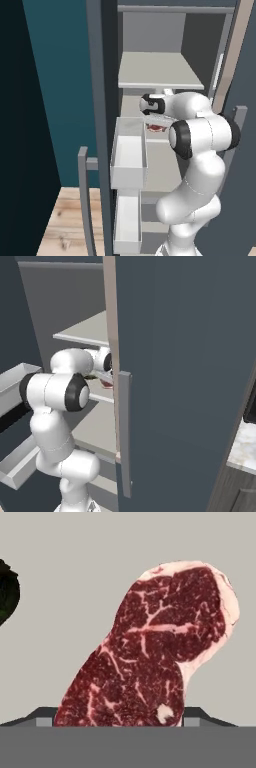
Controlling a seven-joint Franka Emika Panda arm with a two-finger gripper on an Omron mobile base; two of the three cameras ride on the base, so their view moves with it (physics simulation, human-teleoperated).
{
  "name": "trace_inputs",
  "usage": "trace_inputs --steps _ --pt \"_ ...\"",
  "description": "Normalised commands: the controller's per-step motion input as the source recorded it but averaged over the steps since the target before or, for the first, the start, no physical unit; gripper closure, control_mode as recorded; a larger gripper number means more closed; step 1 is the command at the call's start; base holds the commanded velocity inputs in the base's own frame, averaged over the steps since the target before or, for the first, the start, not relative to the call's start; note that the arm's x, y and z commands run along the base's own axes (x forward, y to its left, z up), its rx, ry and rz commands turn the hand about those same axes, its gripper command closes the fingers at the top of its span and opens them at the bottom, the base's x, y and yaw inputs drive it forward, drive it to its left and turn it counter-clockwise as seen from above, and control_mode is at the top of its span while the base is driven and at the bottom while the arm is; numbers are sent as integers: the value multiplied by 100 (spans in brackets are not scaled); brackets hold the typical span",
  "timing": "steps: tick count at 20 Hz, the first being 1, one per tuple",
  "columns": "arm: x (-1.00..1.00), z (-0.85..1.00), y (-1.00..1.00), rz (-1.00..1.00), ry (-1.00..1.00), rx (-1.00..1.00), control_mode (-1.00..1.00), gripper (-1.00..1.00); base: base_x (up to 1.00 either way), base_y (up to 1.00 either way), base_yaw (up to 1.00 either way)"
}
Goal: Take the steak, mushroom, and squash from the freezer and place them in the bowl on the counter.
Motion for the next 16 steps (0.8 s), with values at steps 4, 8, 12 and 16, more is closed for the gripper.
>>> trace_inputs --steps 4,8,12,16 --pt "-100 -46 0 0 -1 0 -100 100 0 0 0" --pt "-100 -9 1 0 0 0 -100 100 0 0 0" --pt "-100 0 10 0 0 0 -100 100 0 0 0" --pt "-100 0 3 0 0 0 -100 100 0 0 0"
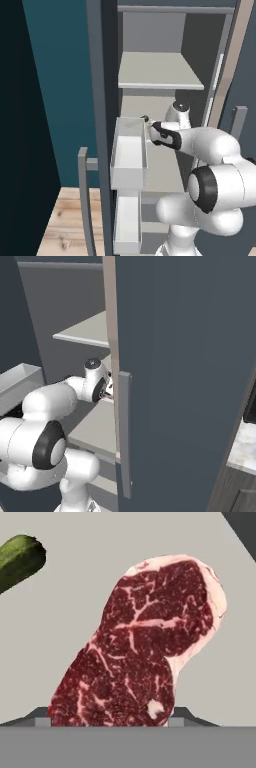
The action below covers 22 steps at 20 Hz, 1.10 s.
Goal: Take the steak, mushroom, and squash from the freezer and place them in the bowl on the counter.
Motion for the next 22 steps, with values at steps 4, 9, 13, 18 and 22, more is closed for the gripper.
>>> trace_inputs --steps 4,9,13,18,22 --pt "-100 0 4 0 0 0 -100 100 0 0 0" --pt "-95 25 0 0 0 0 -100 100 0 0 0" --pt "-98 49 0 0 0 0 -100 100 0 0 0" --pt "-100 36 0 0 1 0 -100 100 0 0 0" --pt "-100 47 0 0 8 0 -100 100 0 0 0"
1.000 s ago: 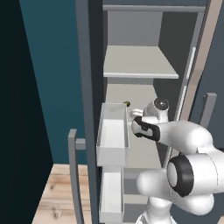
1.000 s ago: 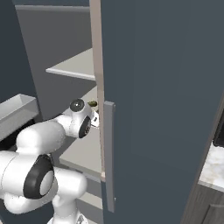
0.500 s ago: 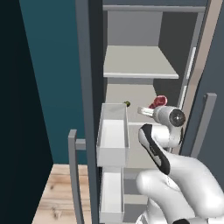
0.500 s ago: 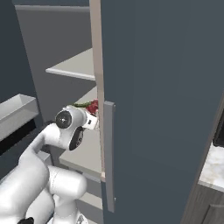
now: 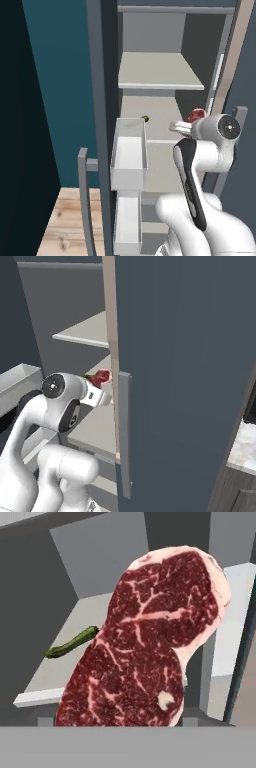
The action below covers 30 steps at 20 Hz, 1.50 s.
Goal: Take the steak, mushroom, and squash from the freezer and place them in the bowl on the counter.
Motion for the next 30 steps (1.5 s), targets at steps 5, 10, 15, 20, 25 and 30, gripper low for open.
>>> trace_inputs --steps 5,10,15,20,25,30 --pt "-96 42 0 0 13 0 -100 100 0 0 0" --pt "-87 15 0 2 13 0 -100 100 0 0 0" --pt "-59 0 5 14 10 0 -100 100 0 0 0" --pt "-46 -5 5 13 -11 0 -100 100 0 0 0" --pt "-39 0 2 8 -27 0 -100 100 0 0 0" --pt "-42 0 -7 2 -15 1 100 100 -17 -17 0"
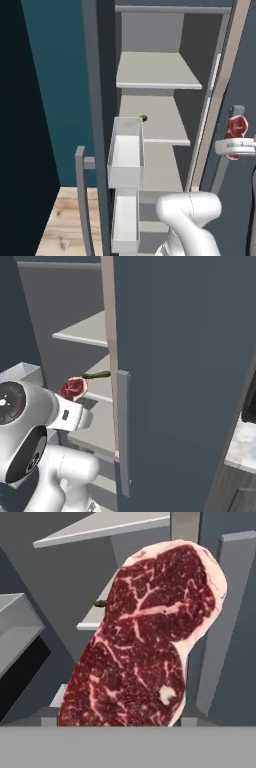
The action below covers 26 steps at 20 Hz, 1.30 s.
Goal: Take the steak, mushroom, and squash from the freezer and place them in the bowl on the counter.
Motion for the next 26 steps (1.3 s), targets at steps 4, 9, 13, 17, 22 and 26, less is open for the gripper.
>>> trace_inputs --steps 4,9,13,17,22,26 --pt "0 0 0 0 0 0 100 100 -93 -96 0" --pt "0 0 0 0 0 0 100 100 -54 -100 0" --pt "0 0 0 0 0 0 100 100 1 -100 0" --pt "0 0 0 0 0 0 100 100 9 -100 0" --pt "0 0 0 0 0 0 100 100 0 -100 -1" --pt "0 0 0 0 0 0 100 100 25 -100 -6"
